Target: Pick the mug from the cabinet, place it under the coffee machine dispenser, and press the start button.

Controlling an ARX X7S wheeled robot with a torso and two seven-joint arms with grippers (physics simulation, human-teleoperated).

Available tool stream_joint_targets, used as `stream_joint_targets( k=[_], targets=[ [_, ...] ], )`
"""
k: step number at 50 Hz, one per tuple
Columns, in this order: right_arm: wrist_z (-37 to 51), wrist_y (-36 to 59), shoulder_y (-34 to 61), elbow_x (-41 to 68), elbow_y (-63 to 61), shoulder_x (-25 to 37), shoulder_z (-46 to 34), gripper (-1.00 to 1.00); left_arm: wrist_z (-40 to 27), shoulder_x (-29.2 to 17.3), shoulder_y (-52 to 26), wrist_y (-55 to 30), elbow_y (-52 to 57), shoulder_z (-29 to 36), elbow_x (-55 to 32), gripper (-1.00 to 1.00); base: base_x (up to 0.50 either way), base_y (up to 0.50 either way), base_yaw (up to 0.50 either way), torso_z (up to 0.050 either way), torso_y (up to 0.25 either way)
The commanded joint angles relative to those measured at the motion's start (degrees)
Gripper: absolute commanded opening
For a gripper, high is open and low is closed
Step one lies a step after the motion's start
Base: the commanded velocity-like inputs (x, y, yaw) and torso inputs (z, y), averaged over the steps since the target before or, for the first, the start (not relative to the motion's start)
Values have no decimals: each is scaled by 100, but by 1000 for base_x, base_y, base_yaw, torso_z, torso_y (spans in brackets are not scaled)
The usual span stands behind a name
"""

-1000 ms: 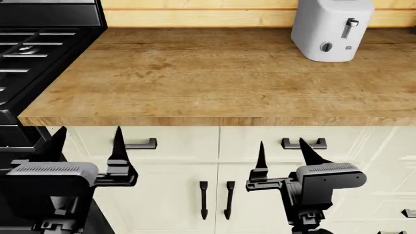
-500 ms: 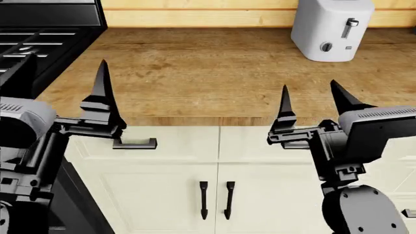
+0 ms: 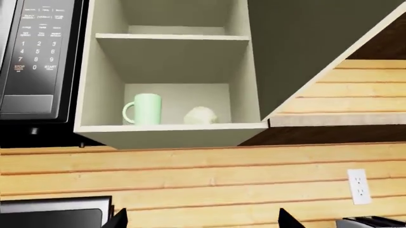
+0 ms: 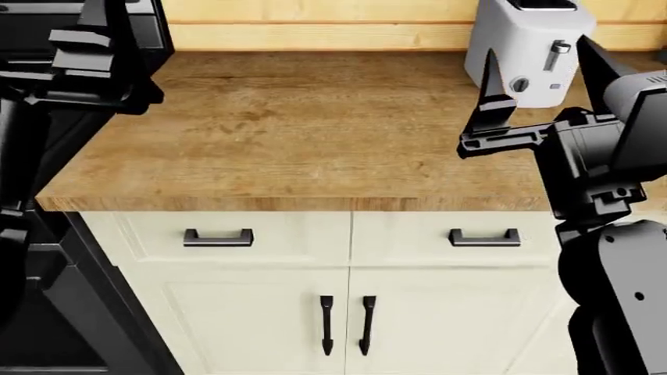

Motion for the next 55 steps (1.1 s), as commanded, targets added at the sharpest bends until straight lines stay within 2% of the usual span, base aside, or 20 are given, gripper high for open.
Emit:
stream_joint_targets(
  k=[1, 11, 31, 55],
  targets=[
    [-30, 93, 337, -33, -13, 140, -128, 100, -27, -93, -260, 91, -98, 155, 66, 100, 0, 0, 0, 50, 0],
    [253, 554, 602, -65, -74, 59, -142, 100, -28, -127, -226, 113, -69, 152, 8, 100, 0, 0, 0, 50, 0],
    [222, 585, 745, -84, -192, 236, -213, 100, -61, -244, -230, 105, 4, 98, -172, 100, 0, 0, 0, 50, 0],
    [296, 616, 783, 56, -160, 98, -211, 100, -26, -332, -60, 263, -7, 15, -261, 100, 0, 486, 0, 50, 0]
  ],
)
